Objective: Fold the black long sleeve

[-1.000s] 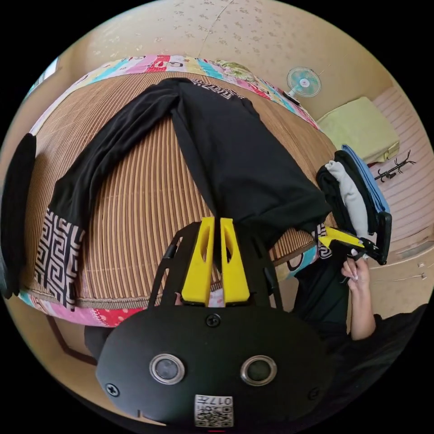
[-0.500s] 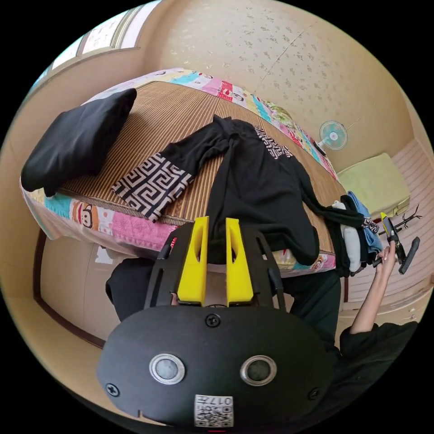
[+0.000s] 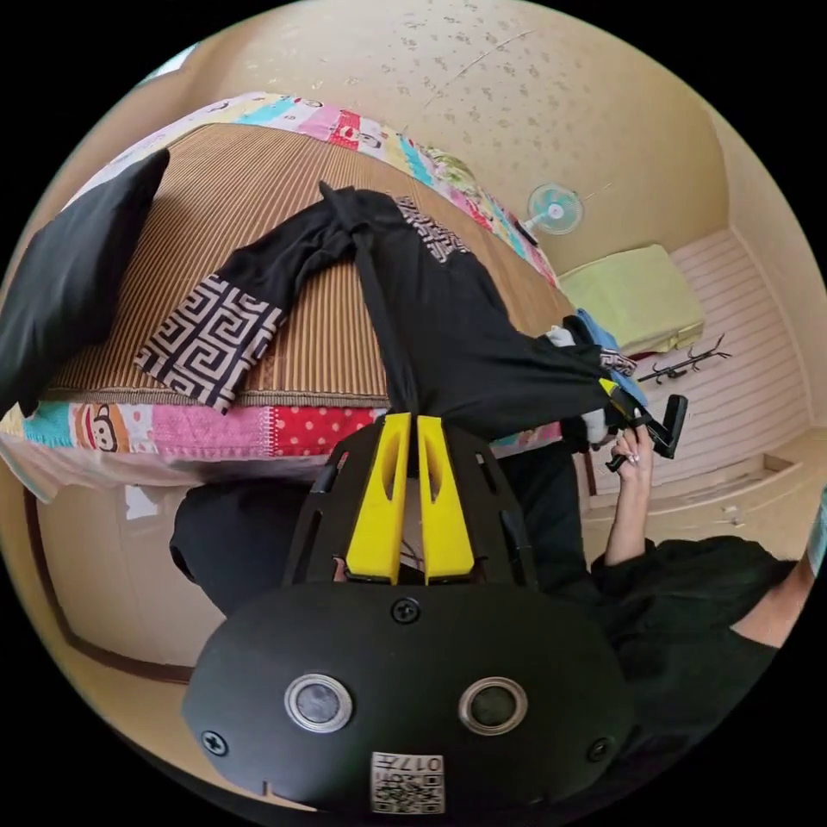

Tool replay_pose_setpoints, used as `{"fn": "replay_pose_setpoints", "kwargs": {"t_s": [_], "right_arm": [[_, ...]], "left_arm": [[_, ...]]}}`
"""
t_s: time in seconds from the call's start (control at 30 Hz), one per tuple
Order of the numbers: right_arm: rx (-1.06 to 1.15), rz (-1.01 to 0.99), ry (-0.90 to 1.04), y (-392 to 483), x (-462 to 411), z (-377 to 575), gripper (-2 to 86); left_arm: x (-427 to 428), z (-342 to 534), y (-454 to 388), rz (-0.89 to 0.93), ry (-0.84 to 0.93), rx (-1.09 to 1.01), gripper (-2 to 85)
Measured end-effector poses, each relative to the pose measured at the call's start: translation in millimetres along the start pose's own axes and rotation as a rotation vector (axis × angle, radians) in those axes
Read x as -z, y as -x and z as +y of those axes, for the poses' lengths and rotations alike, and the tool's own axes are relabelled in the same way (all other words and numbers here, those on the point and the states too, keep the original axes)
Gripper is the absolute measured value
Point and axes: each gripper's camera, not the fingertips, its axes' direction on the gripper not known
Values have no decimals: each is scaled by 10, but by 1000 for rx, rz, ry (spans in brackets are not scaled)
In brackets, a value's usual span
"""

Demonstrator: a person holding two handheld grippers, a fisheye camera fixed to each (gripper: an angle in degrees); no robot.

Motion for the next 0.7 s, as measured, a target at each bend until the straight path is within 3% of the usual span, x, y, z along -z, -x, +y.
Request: {"fn": "replay_pose_setpoints", "kwargs": {"t_s": [0.13, 0.23, 0.27, 0.4, 0.47, 0.57, 0.7], "right_arm": [[44, 185, 207, 52, 500, 137, 35], [-10, 333, 448, -189, 157, 345, 40], [-60, 370, 488, -317, 29, 427, 43], [-90, 338, 350, -364, 112, 509, 62], [-60, 238, 275, -315, 193, 432, 65], [-25, 138, 295, -268, 50, 270, 65], [50, 54, 346, -77, -265, 106, 67]], "left_arm": [[22, 178, -106, 56, 121, -52, 6], [-234, 331, 108, -19, 207, 75, 24], [-155, 392, 256, -22, 151, 145, 42], [525, 614, 901, 100, -232, 418, 109], [957, 664, 1203, -45, -414, 525, 122], [1089, 525, 1431, -213, -473, 578, 101], [1066, 364, 1718, -145, -357, 567, 51]]}}
